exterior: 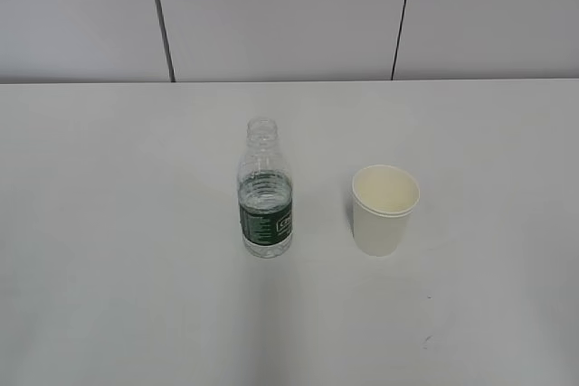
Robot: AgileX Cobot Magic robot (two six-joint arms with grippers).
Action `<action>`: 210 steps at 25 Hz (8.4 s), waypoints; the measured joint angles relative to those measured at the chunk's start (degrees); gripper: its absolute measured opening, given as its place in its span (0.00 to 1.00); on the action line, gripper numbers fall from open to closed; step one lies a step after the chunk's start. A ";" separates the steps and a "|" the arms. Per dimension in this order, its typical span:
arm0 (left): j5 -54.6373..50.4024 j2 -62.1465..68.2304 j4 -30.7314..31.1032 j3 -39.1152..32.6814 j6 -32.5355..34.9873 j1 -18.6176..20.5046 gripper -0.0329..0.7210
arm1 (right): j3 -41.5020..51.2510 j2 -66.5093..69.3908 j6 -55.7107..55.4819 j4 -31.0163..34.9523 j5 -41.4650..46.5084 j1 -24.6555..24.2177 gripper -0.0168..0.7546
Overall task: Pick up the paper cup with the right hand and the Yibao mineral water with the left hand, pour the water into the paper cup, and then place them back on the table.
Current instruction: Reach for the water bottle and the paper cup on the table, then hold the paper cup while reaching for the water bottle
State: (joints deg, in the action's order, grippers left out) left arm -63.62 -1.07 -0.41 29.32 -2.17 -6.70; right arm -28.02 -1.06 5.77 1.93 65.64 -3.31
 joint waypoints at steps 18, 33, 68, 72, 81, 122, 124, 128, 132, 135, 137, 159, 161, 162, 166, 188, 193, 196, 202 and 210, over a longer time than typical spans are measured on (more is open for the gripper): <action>0.00 0.00 -0.05 0.00 0.00 0.00 0.86 | 0.00 0.00 0.00 0.00 0.00 0.00 0.86; 4.23 0.00 0.41 0.90 0.00 0.00 0.86 | 1.55 0.00 0.00 -0.32 -14.21 0.00 0.86; 39.92 1.15 4.36 -11.45 0.00 0.00 0.82 | 15.92 4.53 0.00 -1.93 -47.51 0.00 0.76; 46.12 5.49 4.36 -14.06 0.00 0.00 0.82 | 16.29 7.94 0.00 -1.93 -50.80 0.00 0.76; 58.79 20.62 4.49 -15.32 0.00 0.00 0.81 | 16.37 12.35 0.00 -1.93 -57.07 0.00 0.76; 96.90 67.39 4.32 -15.32 -1.35 0.00 0.80 | 19.46 56.40 0.00 -2.57 -95.44 0.00 0.76; 98.08 67.75 4.32 -15.32 -1.35 0.00 0.79 | 19.46 59.46 -0.12 -2.70 -99.34 0.00 0.76; 100.18 67.81 4.98 -15.32 -1.42 0.00 0.79 | 19.46 64.26 -0.34 -5.49 -104.19 0.00 0.76; 103.31 68.86 7.93 -15.32 -1.48 0.00 0.79 | 19.09 68.83 -0.48 -9.85 -105.78 0.00 0.76; 105.45 71.64 9.73 -15.32 -1.48 0.00 0.78 | 18.97 71.94 -0.47 -12.89 -108.53 0.00 0.76; 106.89 74.27 9.97 -15.32 -1.48 0.00 0.78 | 18.97 73.84 -0.47 -16.07 -112.18 0.00 0.76; 128.88 97.74 34.50 -14.74 -5.23 0.00 0.78 | 18.52 89.62 -8.24 -35.95 -123.03 0.00 0.76; 128.88 98.83 37.19 -14.68 -5.23 0.00 0.78 | 18.52 92.27 -8.33 -37.86 -126.86 0.00 0.76; 128.88 99.43 38.01 -14.68 -5.23 0.00 0.78 | 18.52 93.78 -8.33 -38.15 -128.76 0.00 0.76; 128.95 101.47 38.43 -14.68 -5.23 0.00 0.78 | 18.24 99.87 -8.33 -38.25 -130.74 0.00 0.79; 129.07 107.36 40.81 -8.97 -6.57 0.00 0.78 | 7.69 117.72 -8.47 -41.24 -131.29 0.00 0.83; 129.11 108.83 40.81 -7.89 -7.78 0.00 0.78 | 3.46 120.51 -8.47 -44.07 -131.38 0.00 0.83; 129.11 109.09 40.76 -7.82 -7.78 0.00 0.78 | 1.32 121.64 -8.47 -44.63 -131.42 0.00 0.83; 129.17 109.13 40.65 -7.38 -7.81 0.00 0.78 | -2.39 123.46 -8.47 -47.98 -131.42 0.00 0.83; 129.17 109.19 40.51 -7.27 -7.85 0.00 0.78 | -7.10 126.35 -8.92 -50.72 -131.42 1.32 0.83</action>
State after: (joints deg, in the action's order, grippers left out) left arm 65.55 108.12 40.10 22.05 -10.02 -6.70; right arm -35.12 125.29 -3.14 -48.79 -65.78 -1.98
